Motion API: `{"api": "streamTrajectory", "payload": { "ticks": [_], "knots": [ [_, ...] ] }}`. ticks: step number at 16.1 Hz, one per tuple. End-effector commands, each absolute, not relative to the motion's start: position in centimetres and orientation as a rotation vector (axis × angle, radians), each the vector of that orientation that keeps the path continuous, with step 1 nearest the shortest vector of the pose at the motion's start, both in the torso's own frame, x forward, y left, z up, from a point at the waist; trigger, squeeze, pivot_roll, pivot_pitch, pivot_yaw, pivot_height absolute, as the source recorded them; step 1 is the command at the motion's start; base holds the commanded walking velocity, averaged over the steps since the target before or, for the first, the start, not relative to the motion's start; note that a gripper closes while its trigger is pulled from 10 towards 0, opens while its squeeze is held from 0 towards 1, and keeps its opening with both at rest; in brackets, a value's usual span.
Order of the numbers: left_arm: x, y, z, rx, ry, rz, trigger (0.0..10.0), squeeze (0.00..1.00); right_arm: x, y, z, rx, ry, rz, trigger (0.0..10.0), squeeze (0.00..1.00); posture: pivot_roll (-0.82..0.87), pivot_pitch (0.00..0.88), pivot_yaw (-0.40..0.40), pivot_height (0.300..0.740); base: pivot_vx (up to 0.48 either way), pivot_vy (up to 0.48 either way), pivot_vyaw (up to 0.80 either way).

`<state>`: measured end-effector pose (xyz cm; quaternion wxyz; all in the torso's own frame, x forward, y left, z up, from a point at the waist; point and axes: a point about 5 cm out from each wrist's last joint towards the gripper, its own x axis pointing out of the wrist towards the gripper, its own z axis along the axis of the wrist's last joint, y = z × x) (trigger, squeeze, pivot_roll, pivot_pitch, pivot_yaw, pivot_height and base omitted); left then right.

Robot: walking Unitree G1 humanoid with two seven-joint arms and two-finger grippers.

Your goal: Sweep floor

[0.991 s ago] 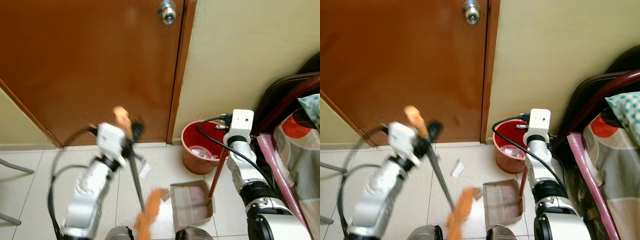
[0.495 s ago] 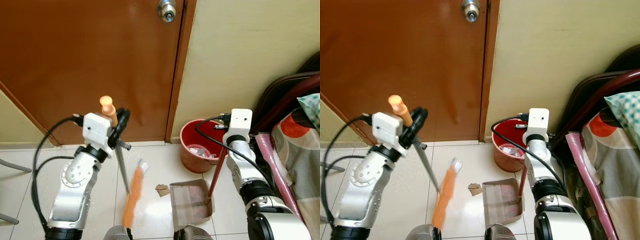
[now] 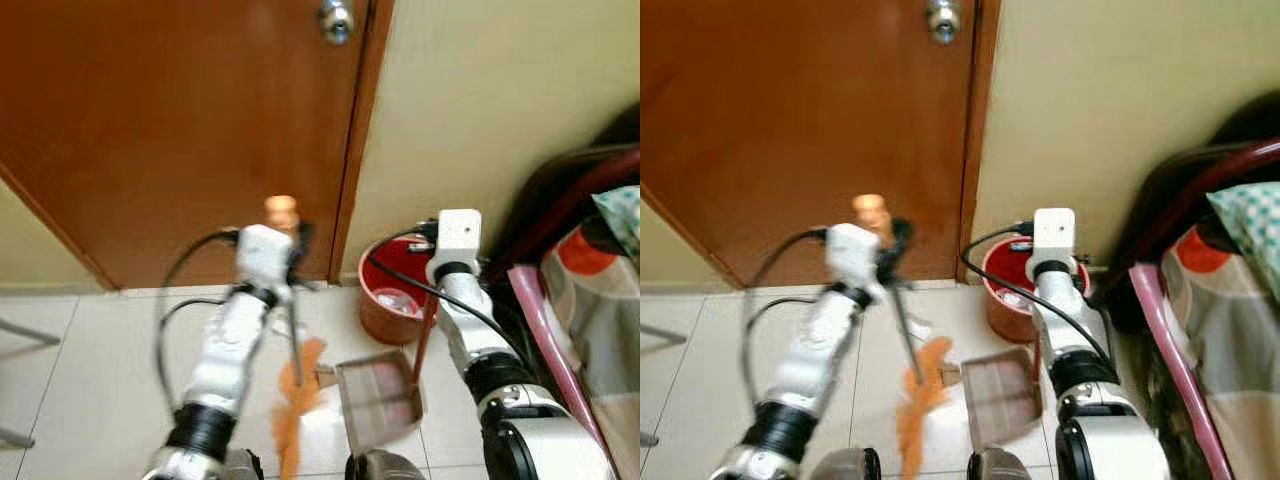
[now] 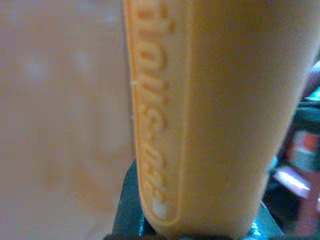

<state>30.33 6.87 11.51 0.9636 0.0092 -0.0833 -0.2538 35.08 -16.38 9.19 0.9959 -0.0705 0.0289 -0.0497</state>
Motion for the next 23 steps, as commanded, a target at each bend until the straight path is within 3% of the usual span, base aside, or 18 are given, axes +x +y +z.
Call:
{"api": "streamTrajectory", "payload": {
  "ticks": [1,4,9,14,20,23],
  "knots": [
    [30.1,5.9,11.0,0.004,-0.153,-0.564,10.0,0.0,35.3,-16.3,9.5,-0.136,0.049,-0.105,10.0,0.0,-0.02,0.101,-0.041,0.74,0.0,0.0,0.0],
    [29.5,4.7,11.0,-0.035,-0.153,-0.626,10.0,0.0,35.0,-16.5,9.1,-0.125,0.065,-0.115,10.0,0.0,-0.01,0.105,-0.036,0.74,0.0,0.0,0.0],
    [28.5,4.7,15.2,-0.137,-0.297,-0.585,10.0,0.0,35.1,-15.6,8.6,-0.107,0.096,-0.097,10.0,0.0,0.01,0.099,-0.037,0.74,0.0,0.0,0.0],
    [27.2,6.5,16.2,-0.137,-0.289,-0.597,10.0,0.0,34.9,-14.9,7.2,-0.102,0.195,0.001,10.0,0.0,0.03,0.094,-0.044,0.74,0.0,0.0,0.0],
    [28.3,7.9,18.7,-0.355,-0.296,-0.499,10.0,0.0,35.1,-14.7,7.3,-0.096,0.203,0.044,10.0,0.0,0.02,0.082,-0.056,0.74,0.0,0.0,0.0],
    [28.9,9.7,19.8,-0.345,-0.34,-0.439,10.0,0.0,35.1,-15.0,7.3,-0.097,0.199,0.045,10.0,0.0,0.01,0.073,-0.057,0.74,0.0,0.0,0.0]
  ]
}}
